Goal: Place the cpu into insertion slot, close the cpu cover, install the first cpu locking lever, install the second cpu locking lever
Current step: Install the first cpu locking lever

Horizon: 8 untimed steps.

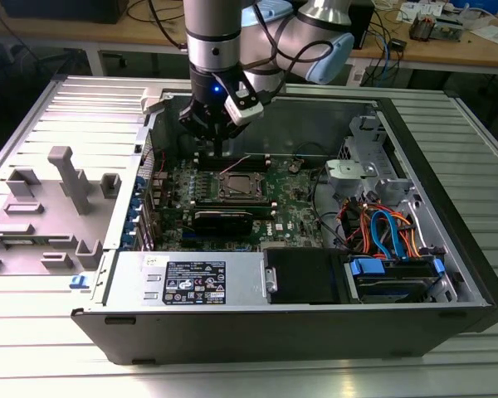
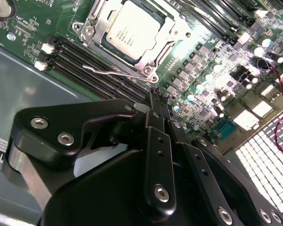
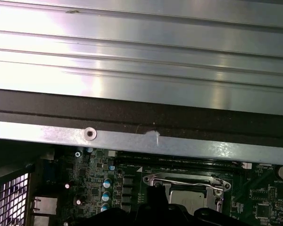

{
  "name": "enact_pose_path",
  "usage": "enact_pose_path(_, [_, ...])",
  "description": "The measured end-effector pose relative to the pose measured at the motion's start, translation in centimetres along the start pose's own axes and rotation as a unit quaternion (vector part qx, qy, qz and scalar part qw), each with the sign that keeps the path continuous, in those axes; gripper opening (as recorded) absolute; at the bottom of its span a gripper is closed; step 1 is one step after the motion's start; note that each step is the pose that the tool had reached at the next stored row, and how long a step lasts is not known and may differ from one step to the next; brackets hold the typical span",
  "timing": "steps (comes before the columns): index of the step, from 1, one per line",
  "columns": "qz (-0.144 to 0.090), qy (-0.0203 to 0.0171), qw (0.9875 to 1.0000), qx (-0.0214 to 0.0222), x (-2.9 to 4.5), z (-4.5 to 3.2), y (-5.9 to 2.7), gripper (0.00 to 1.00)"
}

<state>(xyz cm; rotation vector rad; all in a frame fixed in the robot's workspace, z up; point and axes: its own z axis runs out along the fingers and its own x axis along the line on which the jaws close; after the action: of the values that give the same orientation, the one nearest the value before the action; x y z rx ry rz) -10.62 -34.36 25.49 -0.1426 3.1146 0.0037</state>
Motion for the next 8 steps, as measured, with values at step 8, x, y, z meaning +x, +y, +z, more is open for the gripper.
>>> enact_pose_path(8, [0.001, 0.0001, 1.0000, 0.0001, -0.30, 0.75, -0.03, 0.11])
